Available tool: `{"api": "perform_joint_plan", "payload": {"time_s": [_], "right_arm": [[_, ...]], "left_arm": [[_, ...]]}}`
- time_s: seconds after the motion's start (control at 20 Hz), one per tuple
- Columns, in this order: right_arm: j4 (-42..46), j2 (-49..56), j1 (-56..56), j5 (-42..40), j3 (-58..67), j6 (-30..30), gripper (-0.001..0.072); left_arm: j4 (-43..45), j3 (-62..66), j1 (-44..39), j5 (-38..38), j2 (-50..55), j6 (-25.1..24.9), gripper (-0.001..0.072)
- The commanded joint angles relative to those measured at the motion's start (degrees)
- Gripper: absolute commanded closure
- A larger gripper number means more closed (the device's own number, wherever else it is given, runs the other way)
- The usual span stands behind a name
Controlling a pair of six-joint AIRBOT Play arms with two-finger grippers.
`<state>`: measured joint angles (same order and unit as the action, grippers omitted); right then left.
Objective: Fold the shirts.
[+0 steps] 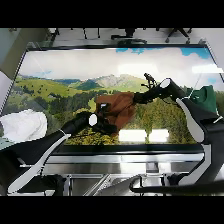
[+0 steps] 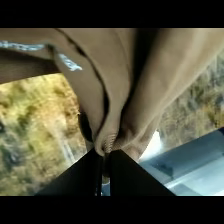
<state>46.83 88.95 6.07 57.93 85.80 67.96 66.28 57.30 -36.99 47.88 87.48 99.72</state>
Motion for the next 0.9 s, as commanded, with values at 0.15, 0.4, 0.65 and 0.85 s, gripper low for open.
{"api": "perform_joint_plan", "payload": {"time_s": [0.15, 0.4, 0.65, 0.85], "right_arm": [[-9.8, -2.0, -0.3, 1.9, 2.3, -9.6, 0.0691], [-9.6, -19.3, -1.4, 10.1, 10.3, -12.8, 0.0691], [-7.4, -41.4, -1.4, 7.3, 15.4, -20.2, 0.0691], [2.8, -50.0, -1.4, 7.3, 15.7, -19.4, 0.069]], "left_arm": [[0.2, 1.8, 6.2, 4.7, -7.5, -7.8, 0.068], [0.1, 18.5, 17.7, 15.7, -24.1, -9.3, 0.0681], [0.0, 43.2, 27.8, 23.8, -36.1, -11.4, 0.0681], [0.0, 52.2, 29.5, 26.4, -40.5, -12.3, 0.0681]]}}
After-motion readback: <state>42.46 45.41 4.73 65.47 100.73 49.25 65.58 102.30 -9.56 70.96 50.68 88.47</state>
